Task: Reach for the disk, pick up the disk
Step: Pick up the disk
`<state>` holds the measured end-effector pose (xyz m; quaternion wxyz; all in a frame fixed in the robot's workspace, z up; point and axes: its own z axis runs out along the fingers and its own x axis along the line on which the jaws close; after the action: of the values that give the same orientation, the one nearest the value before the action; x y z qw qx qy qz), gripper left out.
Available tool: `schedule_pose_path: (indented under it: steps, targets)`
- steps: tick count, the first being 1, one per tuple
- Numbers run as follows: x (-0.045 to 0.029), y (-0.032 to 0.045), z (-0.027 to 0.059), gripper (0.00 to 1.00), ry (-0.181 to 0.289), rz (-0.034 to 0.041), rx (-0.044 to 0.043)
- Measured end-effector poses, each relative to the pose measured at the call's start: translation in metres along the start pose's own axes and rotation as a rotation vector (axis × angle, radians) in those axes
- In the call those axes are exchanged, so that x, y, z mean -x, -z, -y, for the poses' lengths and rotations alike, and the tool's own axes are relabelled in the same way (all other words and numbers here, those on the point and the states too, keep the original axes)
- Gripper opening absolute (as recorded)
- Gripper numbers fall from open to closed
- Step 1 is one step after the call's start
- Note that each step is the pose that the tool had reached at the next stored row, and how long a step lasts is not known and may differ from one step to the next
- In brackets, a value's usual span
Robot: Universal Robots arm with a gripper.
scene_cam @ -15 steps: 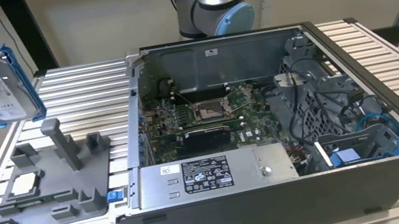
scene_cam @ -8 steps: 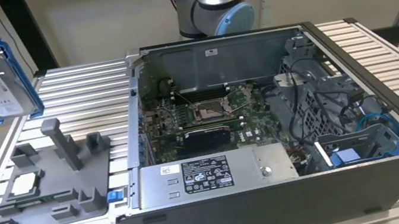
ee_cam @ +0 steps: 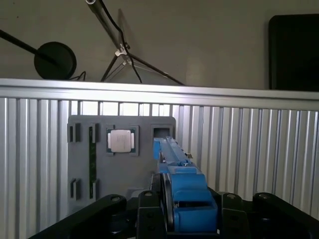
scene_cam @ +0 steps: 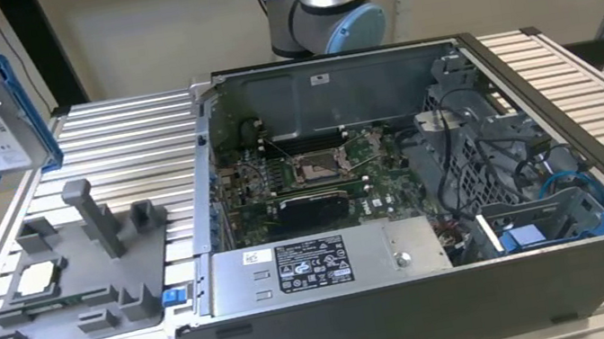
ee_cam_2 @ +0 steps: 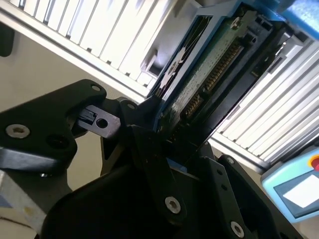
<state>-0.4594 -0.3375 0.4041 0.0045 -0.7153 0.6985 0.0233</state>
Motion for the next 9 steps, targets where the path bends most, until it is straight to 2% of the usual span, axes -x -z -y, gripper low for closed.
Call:
schedule_pose_path:
  steps: [9]
  targets:
    - [0.0005, 0.0126, -0.0003, 0.0, 0.0, 0.0, 0.0001]
